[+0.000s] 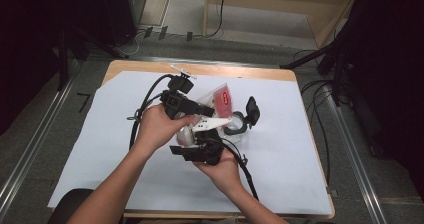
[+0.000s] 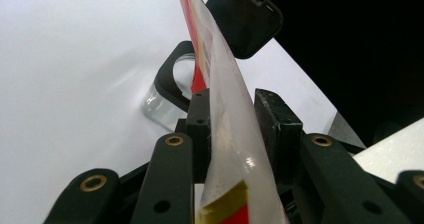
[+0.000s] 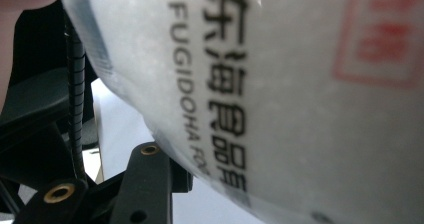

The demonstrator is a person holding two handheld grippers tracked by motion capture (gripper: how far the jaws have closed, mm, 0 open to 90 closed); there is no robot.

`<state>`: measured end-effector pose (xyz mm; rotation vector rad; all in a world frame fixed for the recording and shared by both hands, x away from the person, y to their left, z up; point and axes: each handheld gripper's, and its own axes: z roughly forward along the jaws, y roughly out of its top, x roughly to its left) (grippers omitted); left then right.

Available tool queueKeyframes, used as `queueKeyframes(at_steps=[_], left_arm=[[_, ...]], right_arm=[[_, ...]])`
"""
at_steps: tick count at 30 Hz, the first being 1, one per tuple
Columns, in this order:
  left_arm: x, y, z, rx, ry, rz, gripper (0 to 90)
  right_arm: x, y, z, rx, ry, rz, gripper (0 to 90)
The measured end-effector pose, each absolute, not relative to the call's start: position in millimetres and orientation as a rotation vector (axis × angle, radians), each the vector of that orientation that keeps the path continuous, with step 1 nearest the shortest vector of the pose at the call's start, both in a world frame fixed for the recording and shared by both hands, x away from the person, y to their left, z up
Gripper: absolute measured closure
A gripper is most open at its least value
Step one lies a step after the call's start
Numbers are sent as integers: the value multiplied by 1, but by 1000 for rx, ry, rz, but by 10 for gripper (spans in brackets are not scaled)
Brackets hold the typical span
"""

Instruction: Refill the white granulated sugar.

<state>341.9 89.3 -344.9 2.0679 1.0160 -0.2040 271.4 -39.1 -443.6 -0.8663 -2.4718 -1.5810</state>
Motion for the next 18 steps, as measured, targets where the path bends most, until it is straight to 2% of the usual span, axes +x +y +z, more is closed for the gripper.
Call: queueKeyframes(at_steps=[13,18], left_arm=[[341,86,-344,2069,987,-175,699],[342,87,-344,2055,976,-186,669]], right_arm=[[271,-40,-441,-905,-2455,-1579,614],[273,-41,-441,-910,-2429,-1589,614]])
